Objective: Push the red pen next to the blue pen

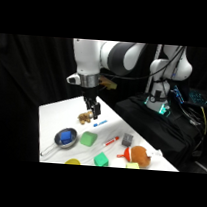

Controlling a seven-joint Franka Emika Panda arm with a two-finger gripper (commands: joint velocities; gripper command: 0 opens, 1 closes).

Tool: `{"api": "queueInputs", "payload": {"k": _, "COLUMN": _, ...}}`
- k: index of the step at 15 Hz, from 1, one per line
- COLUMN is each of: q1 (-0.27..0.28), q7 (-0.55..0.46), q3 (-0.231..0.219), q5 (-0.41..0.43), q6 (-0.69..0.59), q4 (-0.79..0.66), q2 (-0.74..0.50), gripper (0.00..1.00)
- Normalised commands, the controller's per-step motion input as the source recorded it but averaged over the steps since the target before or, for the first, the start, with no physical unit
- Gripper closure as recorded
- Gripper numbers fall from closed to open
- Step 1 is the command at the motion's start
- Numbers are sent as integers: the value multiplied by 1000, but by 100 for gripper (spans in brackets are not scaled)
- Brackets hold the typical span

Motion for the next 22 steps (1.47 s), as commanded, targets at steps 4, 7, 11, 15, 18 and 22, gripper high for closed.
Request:
{"api": "queueInputs", "payload": {"k": 4, "q1": 38, "q7": 112, "q3": 26, "q5": -55, "q6": -14, "q4": -2, "q2": -21, "gripper": 0}}
{"api": "queueInputs", "payload": {"k": 7, "q1": 140, "q7": 279, "q3": 78, "q5": -92, "q6": 38, "q4": -78, "q2": -84, "gripper": 0}}
{"api": "queueInputs", "payload": {"k": 11, "q1": 172, "q7": 344, "q3": 90, "q5": -101, "q6": 120, "q4": -128, "q2": -64, "gripper": 0}}
{"api": "queueInputs", "payload": {"k": 15, "q1": 139, "q7": 393, "q3": 30, "q5": -186, "q6": 264, "q4": -130, "q2": 67, "gripper": 0}}
{"api": "queueInputs", "payload": {"k": 18, "q1": 79, "q7": 273, "q3": 2, "q5": -105, "q6": 374, "q4": -145, "q2": 148, "gripper": 0}}
{"api": "queueInputs", "payload": {"k": 22, "q1": 77, "q7": 175, "q3": -24, "q5": -53, "q6": 378, "q4": -104, "q2": 211, "gripper": 0}}
